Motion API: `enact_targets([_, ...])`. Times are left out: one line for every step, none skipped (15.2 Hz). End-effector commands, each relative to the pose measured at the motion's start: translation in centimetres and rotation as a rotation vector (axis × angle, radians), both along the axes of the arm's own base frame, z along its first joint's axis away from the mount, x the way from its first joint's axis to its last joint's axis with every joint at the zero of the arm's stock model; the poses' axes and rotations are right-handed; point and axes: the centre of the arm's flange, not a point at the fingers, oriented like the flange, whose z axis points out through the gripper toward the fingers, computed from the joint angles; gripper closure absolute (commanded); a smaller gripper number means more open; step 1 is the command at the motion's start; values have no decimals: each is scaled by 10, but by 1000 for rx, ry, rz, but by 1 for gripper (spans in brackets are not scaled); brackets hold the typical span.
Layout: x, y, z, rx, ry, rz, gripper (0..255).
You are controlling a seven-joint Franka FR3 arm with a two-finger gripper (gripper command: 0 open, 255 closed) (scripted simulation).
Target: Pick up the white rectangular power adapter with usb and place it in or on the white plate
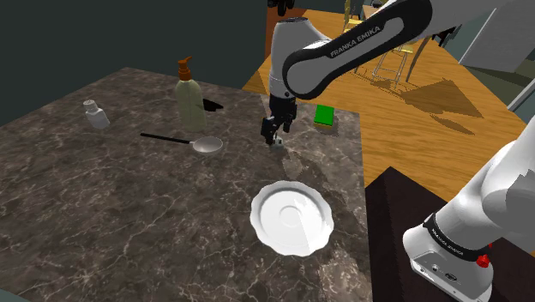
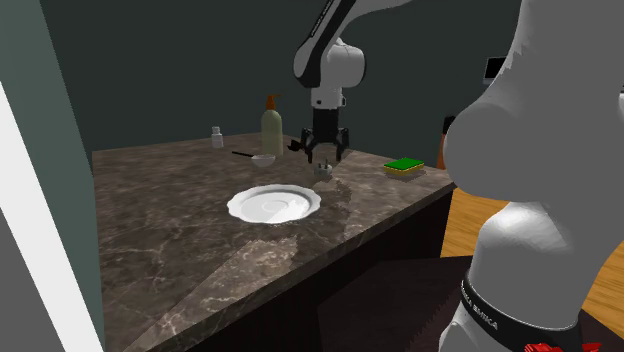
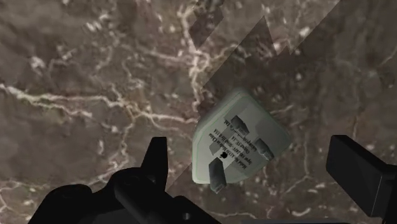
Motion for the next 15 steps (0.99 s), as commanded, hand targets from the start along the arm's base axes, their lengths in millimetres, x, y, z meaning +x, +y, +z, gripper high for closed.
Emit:
enact_targets([1, 2, -12, 0, 0, 0, 0])
enact_targets([1, 2, -17, 0, 0, 0, 0])
enact_targets([1, 2, -22, 0, 0, 0, 0])
enact_targets([1, 2, -28, 0, 0, 0, 0])
enact_targets([1, 2, -33, 0, 0, 0, 0])
enact_targets([1, 2, -36, 0, 0, 0, 0])
enact_targets([1, 2, -36, 0, 0, 0, 0])
enact_targets([1, 2, -36, 0, 0, 0, 0])
enact_targets([1, 2, -36, 0, 0, 0, 0])
enact_targets([1, 2, -36, 0, 0, 0, 0])
enact_targets([1, 2, -36, 0, 0, 0, 0])
enact_targets([1, 2, -36, 0, 0, 0, 0])
enact_targets([1, 2, -36, 0, 0, 0, 0])
enact_targets([1, 2, -36, 0, 0, 0, 255])
enact_targets([1, 2, -36, 0, 0, 0, 255])
